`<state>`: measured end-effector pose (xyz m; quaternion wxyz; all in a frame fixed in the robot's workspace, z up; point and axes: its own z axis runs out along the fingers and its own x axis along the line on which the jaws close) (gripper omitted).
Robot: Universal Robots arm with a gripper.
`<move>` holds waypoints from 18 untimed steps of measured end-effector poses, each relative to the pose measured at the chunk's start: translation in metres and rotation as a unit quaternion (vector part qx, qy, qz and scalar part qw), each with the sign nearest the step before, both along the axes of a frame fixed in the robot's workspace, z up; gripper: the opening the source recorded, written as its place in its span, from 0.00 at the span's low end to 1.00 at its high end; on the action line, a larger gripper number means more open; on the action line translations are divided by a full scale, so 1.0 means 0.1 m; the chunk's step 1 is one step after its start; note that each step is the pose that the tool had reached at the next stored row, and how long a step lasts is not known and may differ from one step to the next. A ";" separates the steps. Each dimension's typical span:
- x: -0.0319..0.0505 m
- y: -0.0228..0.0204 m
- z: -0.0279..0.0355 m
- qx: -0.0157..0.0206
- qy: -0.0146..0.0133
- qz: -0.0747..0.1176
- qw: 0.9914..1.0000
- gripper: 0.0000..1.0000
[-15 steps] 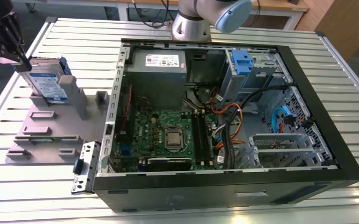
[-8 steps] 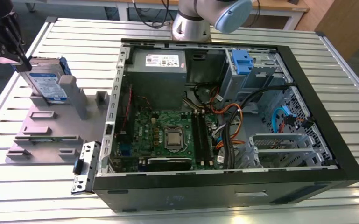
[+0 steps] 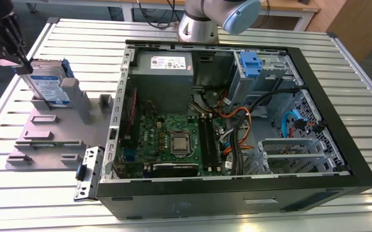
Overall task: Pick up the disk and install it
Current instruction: 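Pick up the disk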
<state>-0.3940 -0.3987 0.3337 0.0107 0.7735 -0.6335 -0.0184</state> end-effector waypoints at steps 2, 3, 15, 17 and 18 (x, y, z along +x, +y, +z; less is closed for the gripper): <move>0.000 0.000 0.000 0.000 0.000 0.001 1.000 0.11; 0.000 0.000 0.000 0.000 0.000 0.002 1.000 0.11; 0.000 0.000 0.000 0.000 0.000 0.011 1.000 0.11; 0.000 0.000 0.000 0.000 0.000 0.012 1.000 0.11; 0.000 0.000 0.000 0.000 0.000 0.013 1.000 0.11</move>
